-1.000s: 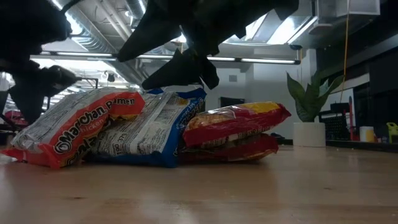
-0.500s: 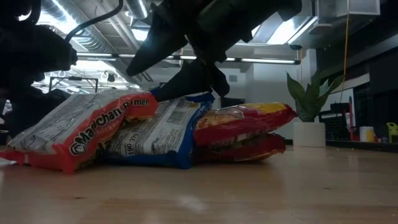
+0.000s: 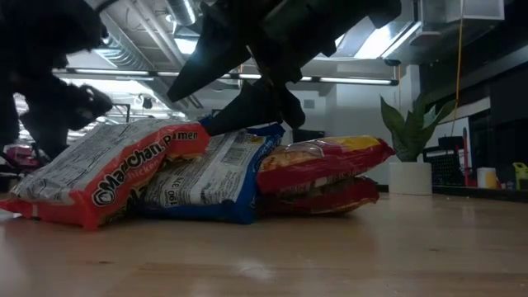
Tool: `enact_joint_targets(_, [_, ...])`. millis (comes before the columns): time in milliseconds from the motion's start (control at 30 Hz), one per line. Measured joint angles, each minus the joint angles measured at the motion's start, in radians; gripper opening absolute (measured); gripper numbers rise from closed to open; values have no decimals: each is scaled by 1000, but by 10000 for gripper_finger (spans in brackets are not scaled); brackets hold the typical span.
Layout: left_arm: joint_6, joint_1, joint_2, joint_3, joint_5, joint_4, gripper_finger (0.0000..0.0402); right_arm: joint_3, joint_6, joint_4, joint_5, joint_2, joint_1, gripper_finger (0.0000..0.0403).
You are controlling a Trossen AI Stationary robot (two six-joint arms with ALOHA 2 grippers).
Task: Sort Maruchan noodles
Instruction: Put the orange noodle pack into the yellow bin
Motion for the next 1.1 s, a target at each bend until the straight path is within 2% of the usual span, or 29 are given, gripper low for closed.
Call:
enact_joint_targets(167, [-19,-18,46,0,70,14,93,0,0,-2,-1,0,0,259])
enact_joint_targets(333, [9,-44,109,0,5,20,21,0,-1,-2,-9,0,0,259])
enact_joint_targets(400, [8,-38,138,0,-23,29,6,0,2,-2,-10,0,0,259])
enact_joint_targets(733, [1,0,268,4,-26,158,2,0,63,-8,-35,4,1,260])
enact_joint_targets(967, [1,23,278,3,-26,177,5,1,51,6,-9,15,1,260])
enact_joint_targets(1100, [1,38,278,3,-28,177,2,2,48,31,-34,39,0,260])
